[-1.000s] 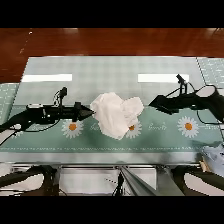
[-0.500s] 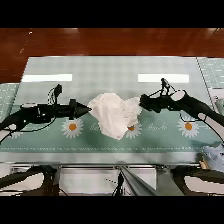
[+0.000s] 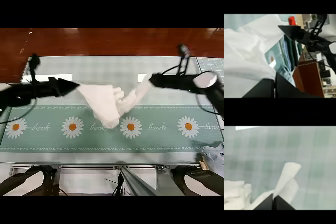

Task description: Fold the shirts.

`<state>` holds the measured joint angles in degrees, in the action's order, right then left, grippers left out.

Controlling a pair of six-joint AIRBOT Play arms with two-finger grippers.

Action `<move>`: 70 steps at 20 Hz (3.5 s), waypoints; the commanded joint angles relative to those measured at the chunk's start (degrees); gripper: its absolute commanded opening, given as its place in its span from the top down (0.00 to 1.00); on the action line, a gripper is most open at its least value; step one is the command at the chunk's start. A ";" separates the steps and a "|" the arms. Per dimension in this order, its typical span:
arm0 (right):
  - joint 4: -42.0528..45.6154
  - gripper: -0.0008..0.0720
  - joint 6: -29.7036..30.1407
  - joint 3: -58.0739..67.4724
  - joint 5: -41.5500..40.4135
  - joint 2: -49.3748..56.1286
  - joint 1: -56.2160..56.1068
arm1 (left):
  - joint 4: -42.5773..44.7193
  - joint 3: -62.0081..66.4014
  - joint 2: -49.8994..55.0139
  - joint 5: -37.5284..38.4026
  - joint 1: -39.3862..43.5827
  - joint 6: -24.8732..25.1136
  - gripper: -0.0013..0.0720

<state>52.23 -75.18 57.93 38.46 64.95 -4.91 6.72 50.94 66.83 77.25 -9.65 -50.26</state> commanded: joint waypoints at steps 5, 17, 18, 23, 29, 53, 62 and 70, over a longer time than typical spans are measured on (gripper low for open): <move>4.02 0.96 -0.07 11.78 0.00 -19.71 8.07 | 7.34 31.04 -8.74 6.91 -11.32 -16.31 0.95; 38.69 0.96 -19.93 14.75 22.01 -33.73 7.89 | 45.51 39.71 -19.32 8.46 -10.93 -30.21 0.95; 36.98 0.96 -19.89 14.75 20.94 -34.58 7.89 | 44.11 39.74 -20.46 7.85 -10.75 -30.21 0.95; 31.01 0.96 -19.87 15.30 14.75 -38.40 7.89 | 40.81 39.74 -27.98 1.22 -10.56 -29.94 0.95; 27.41 0.96 -19.04 23.32 7.43 -38.45 7.89 | 40.15 39.76 -35.67 -16.55 -10.56 -29.94 0.95; -1.16 0.96 -13.49 29.38 -11.91 11.45 7.89 | 36.13 14.73 -18.18 -7.78 -7.93 -24.22 0.95; -0.22 0.95 -13.46 29.38 -0.94 28.17 7.89 | 36.13 1.84 -1.51 -9.55 1.18 -17.88 0.95; 3.98 0.42 -9.33 29.40 8.37 17.14 15.61 | 36.13 1.77 -0.46 -10.08 4.33 -17.55 0.95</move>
<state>53.49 -87.13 87.29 42.41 87.26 7.03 42.81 52.95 65.95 67.00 -6.07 -68.29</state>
